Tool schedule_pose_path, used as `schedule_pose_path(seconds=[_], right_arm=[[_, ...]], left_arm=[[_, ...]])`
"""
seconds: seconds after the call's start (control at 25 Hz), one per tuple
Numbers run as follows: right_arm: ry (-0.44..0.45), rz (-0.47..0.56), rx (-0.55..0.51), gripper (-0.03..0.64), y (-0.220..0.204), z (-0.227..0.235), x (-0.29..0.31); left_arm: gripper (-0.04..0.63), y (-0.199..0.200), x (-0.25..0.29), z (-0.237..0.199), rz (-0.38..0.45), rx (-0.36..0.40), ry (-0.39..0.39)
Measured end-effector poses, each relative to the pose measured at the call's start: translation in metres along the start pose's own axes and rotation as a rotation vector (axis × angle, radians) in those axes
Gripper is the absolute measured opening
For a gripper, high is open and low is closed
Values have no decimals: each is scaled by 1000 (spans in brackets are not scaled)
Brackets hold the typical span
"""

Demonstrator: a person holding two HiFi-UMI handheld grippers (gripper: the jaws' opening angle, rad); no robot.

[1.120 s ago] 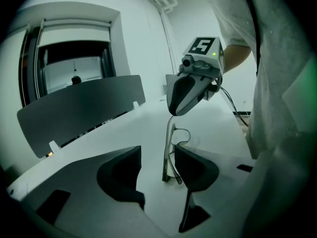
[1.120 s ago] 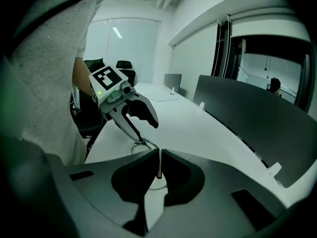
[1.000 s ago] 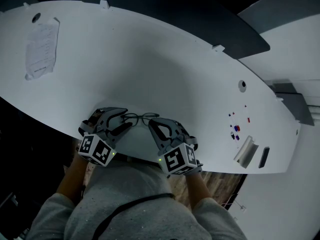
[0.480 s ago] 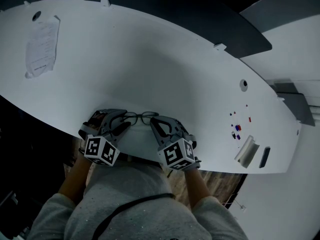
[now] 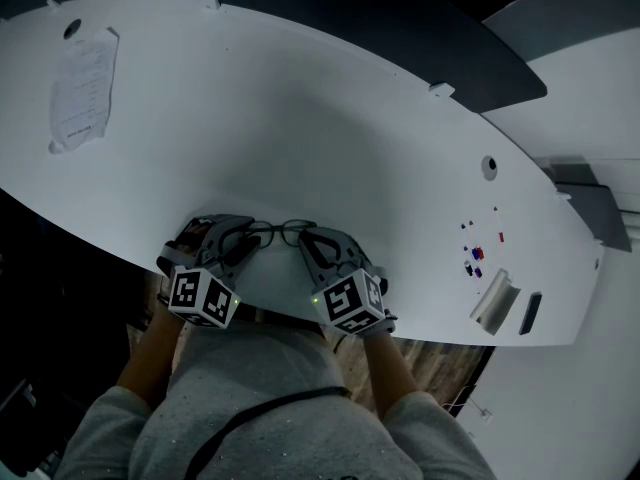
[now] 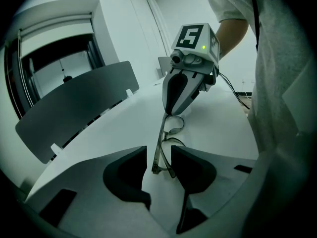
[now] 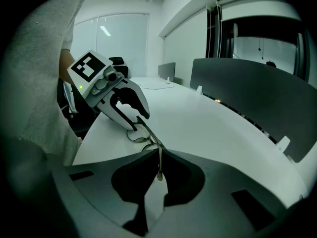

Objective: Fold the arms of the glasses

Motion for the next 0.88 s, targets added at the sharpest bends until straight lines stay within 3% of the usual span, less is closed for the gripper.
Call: schedule_pose_path(seconds=[0.24,0.52,0.6,0.72,0.88], right_arm=[[-26,40,9,32,5,3,-2],[13,104,51,51,12,2,-14],[31,126,67,103,15,2,-21],[38,184,73,103,22,4,-35],[82,268,96,103,31,-1,-49]], left_arm=[[166,-1,1,1,-1,18,8],[167,2,-9,1,-33,17,38],[167,7,-15,2,-43,15,67],[167,14,-24,3,-46,-10,133],[167,25,-36,8,-3,-131,255]])
Point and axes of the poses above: the fingertips, and each gripper's own axes: x forward along the fingers, z to its right, y out of its top, the point moved 1 cm from there along -x, backward along the fingers, and after that the axes turned 15 degrees about z, right-handed, at the moved point
